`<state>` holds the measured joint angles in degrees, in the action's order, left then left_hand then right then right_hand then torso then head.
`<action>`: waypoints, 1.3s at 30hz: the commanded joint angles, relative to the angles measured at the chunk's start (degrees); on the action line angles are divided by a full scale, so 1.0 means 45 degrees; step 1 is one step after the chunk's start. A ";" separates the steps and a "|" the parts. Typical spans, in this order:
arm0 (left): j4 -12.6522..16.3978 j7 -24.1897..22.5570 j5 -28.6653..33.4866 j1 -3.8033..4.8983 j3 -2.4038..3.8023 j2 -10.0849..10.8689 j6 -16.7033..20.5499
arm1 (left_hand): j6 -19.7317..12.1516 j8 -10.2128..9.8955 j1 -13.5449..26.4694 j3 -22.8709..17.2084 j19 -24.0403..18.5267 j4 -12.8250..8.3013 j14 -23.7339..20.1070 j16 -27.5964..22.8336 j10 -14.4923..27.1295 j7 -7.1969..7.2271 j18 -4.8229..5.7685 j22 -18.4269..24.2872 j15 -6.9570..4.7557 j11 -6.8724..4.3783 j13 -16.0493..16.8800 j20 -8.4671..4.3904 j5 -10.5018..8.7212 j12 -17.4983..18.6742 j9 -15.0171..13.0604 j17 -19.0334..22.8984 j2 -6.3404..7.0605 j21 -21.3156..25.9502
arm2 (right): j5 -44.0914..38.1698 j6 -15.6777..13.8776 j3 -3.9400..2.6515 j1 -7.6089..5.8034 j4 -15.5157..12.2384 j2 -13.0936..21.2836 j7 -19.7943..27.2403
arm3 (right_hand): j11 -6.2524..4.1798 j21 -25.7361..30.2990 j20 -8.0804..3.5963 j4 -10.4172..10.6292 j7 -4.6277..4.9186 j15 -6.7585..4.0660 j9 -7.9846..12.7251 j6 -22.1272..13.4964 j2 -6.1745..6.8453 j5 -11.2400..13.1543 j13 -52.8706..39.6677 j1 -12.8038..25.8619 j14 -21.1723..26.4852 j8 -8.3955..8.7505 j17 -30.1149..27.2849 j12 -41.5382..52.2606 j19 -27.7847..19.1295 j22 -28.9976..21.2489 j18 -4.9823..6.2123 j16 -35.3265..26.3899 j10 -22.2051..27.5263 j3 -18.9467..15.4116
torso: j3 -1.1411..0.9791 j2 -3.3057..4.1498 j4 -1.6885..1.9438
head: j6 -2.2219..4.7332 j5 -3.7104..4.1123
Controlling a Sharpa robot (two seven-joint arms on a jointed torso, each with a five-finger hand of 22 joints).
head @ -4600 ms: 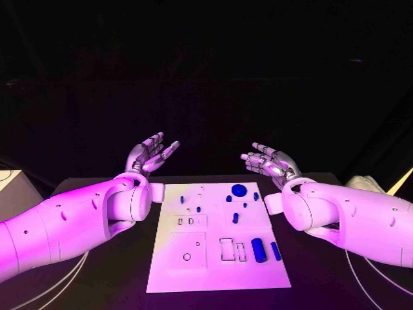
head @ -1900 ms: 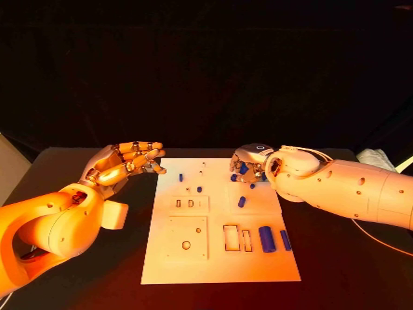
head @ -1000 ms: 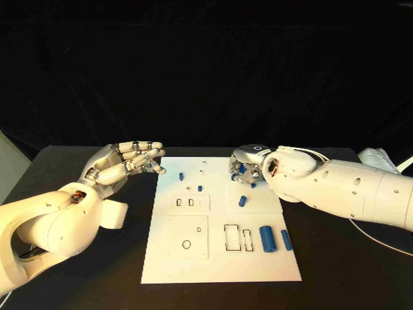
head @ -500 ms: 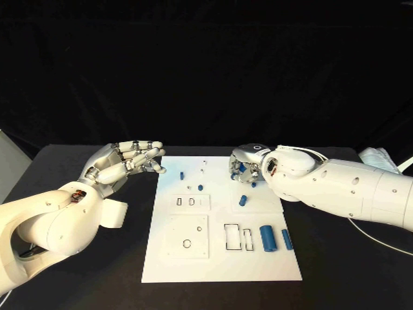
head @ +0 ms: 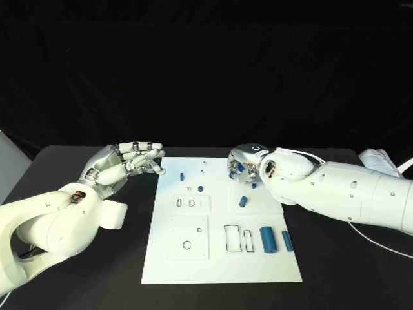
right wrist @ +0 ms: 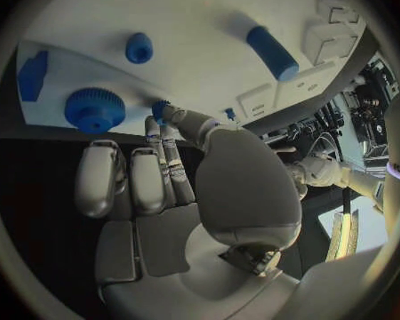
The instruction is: Assemble the parts on the task board
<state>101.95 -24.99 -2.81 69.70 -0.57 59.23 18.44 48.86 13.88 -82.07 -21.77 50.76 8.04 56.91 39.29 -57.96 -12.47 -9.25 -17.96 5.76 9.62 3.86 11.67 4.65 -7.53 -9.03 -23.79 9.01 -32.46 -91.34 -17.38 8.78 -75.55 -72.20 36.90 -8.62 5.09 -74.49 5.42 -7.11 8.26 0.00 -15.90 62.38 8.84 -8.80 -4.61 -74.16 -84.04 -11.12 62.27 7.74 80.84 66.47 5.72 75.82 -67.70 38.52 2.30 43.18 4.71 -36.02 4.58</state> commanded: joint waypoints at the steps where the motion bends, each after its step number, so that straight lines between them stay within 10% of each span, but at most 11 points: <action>1: 0.0007 -0.0057 -0.0056 0.0029 0.0013 -0.0007 -0.0223 | 0.0057 0.0033 0.0115 -0.0079 -0.0110 -0.0001 -0.0065 0.0083 -0.0079 -0.0152 -0.0214 -0.0023 -0.0007 -0.0018 0.0021 -0.0022 -0.0056 0.0078 -0.0013 -0.0014 0.0008 -0.0070 | -0.0311 -0.1296 -0.0046 -0.0100 -0.0115 -0.0092 -0.0405 | -0.0157 -0.0089 -0.0047 0.0006 0.0019 -0.0118 -0.0024 0.0078 -0.0003 -0.0083 -0.0081 -0.0178 -0.0283 -0.0047 0.0015 0.0024 0.0043 0.0057 -0.0256 0.0068 -0.0267 0.0080 | 0.0002 0.0000 0.0012 | 0.0057 -0.0001; 23: 0.0045 -0.0063 -0.0056 0.0050 0.0019 -0.0079 -0.0278 | 0.0057 0.0033 0.0115 -0.0079 -0.0110 -0.0001 -0.0065 0.0083 -0.0079 -0.0152 -0.0214 -0.0023 -0.0007 -0.0018 0.0021 -0.0022 -0.0056 0.0078 -0.0013 -0.0014 0.0008 -0.0070 | -0.0320 -0.2292 -0.0121 -0.0151 0.1292 -0.1901 -0.0648 | -0.0137 -0.0139 -0.0039 0.0011 0.0031 -0.0102 -0.0104 0.0058 0.0130 0.0007 -0.0072 -0.0050 -0.0289 -0.0067 0.0045 -0.0051 0.0047 0.0133 -0.0268 0.0117 -0.0260 0.0067 | -0.0005 0.0079 0.0074 | 0.0065 -0.0034; 39: 0.0094 -0.0057 -0.0056 0.0196 0.0031 -0.0106 -0.0300 | 0.0057 0.0033 0.0110 -0.0119 -0.0136 -0.0025 -0.0083 0.0116 -0.0085 -0.0148 -0.0216 -0.0056 -0.0010 -0.0020 0.0021 -0.0022 -0.0061 0.0086 -0.0017 -0.0018 0.0005 -0.0119 | -0.0207 -0.2184 -0.0122 -0.0036 0.2303 -0.2711 -0.0625 | -0.0132 -0.0174 -0.0031 0.0043 0.0034 -0.0093 -0.0136 0.0035 0.0157 0.0055 -0.0068 0.0019 -0.0299 -0.0068 0.0097 -0.0083 0.0058 0.0189 -0.0277 0.0158 -0.0259 0.0055 | 0.0076 0.0149 0.0182 | 0.0072 0.0011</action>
<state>102.17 -24.91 -2.83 70.42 -0.49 58.87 18.19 48.85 13.88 -82.07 -21.99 50.56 7.82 56.91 39.48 -57.96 -12.47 -9.24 -18.16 5.76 9.63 3.90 11.48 4.65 -7.53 -9.01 -23.83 9.01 -32.80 -91.91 -27.02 8.25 -75.80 -62.00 24.88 -11.38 5.08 -74.88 5.43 -7.11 8.24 0.00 -16.46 62.38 9.30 -8.73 -4.90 -74.28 -84.04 -11.07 62.66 7.51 80.83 67.27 5.13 76.26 -67.71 38.51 2.56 43.75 5.42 -35.69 4.65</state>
